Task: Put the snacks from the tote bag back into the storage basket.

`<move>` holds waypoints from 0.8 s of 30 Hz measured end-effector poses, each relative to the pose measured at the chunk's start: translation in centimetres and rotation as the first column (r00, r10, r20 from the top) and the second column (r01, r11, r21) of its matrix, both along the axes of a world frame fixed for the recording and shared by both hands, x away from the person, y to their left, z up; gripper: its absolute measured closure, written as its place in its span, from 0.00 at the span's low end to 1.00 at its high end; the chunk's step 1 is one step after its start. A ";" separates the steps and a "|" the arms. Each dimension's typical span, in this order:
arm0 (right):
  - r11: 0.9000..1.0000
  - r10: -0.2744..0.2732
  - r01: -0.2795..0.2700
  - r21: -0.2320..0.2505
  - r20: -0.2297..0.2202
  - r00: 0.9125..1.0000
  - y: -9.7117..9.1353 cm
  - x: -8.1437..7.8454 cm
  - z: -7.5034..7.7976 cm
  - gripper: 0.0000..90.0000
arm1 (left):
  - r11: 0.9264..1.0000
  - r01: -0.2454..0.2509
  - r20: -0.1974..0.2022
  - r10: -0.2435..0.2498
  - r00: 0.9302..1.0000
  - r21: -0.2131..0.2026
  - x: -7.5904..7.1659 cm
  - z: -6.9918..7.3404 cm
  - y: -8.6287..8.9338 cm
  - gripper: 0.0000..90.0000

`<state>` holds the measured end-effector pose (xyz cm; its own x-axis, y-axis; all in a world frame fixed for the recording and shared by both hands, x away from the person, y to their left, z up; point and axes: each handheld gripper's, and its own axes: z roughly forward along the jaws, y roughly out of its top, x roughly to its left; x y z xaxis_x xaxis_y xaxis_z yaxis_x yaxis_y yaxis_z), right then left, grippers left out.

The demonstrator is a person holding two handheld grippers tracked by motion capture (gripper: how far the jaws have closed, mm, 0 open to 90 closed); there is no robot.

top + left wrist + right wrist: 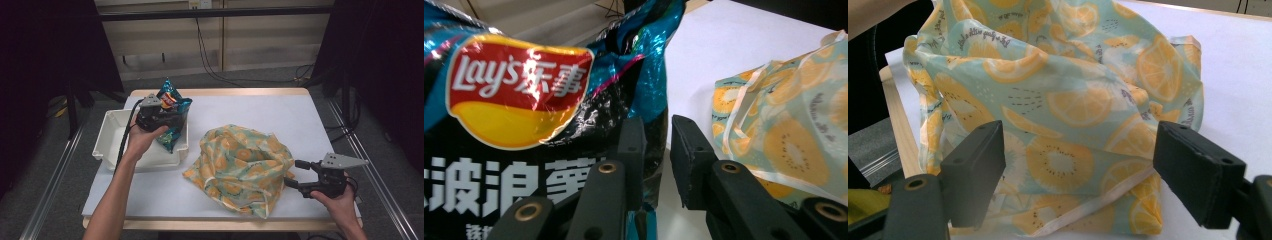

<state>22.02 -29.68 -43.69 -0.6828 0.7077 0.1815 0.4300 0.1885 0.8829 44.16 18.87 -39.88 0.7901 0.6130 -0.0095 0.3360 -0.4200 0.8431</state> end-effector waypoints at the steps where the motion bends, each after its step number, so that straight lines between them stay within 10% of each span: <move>1: 1.000 0.001 -0.001 0.002 0.001 1.000 -0.1 0.0 0.0 0.23 | 1.000 -0.008 -0.001 0.008 1.000 0.000 0.1 -0.1 -0.1 0.85; 16: 1.000 -0.001 0.001 0.006 0.002 1.000 -0.3 -0.1 0.1 0.23 | 0.999 -0.052 -0.003 0.052 0.999 0.015 1.0 0.1 -0.2 0.83; 24: 1.000 -0.002 0.002 0.005 0.003 1.000 -0.3 -0.1 0.0 0.23 | 0.994 -0.029 -0.008 0.029 1.000 -0.108 -0.2 1.1 3.1 0.88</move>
